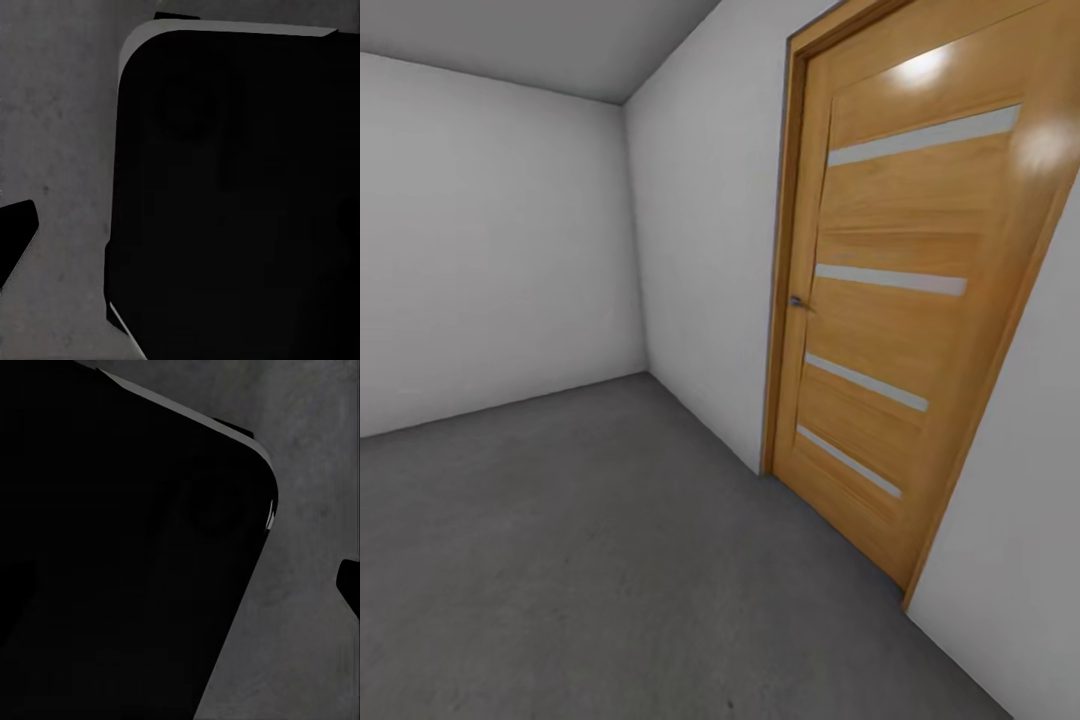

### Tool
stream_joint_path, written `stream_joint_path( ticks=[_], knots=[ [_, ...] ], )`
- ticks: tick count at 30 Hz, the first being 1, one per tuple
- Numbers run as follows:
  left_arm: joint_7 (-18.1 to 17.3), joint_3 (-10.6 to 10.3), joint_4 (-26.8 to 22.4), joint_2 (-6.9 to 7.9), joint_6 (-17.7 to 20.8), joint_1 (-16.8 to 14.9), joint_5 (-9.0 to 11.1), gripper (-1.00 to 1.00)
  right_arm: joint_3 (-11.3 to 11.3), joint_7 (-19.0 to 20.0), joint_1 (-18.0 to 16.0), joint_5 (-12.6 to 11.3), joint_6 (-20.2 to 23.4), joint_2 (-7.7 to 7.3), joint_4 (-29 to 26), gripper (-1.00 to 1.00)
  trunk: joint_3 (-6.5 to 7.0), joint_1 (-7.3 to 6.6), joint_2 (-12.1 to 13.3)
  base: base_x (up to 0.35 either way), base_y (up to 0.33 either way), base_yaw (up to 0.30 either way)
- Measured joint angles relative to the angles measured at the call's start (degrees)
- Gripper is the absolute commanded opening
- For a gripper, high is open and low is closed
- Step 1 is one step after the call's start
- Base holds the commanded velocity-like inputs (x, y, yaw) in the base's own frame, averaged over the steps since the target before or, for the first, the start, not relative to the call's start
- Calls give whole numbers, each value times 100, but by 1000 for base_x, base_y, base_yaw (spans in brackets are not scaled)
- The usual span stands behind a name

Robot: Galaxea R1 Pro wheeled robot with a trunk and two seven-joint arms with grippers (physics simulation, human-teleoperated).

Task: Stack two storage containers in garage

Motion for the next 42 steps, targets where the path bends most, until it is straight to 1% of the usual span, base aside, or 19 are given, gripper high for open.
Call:
stream_joint_path(
  ticks=[42],
  knots=[
    [2, 0, 0, 0, 0, 0, 8, 100, 0, 0, 0, 0, 5, 0, 0, 100, 0, 0, 0, 323, 0, 0]
  ],
)
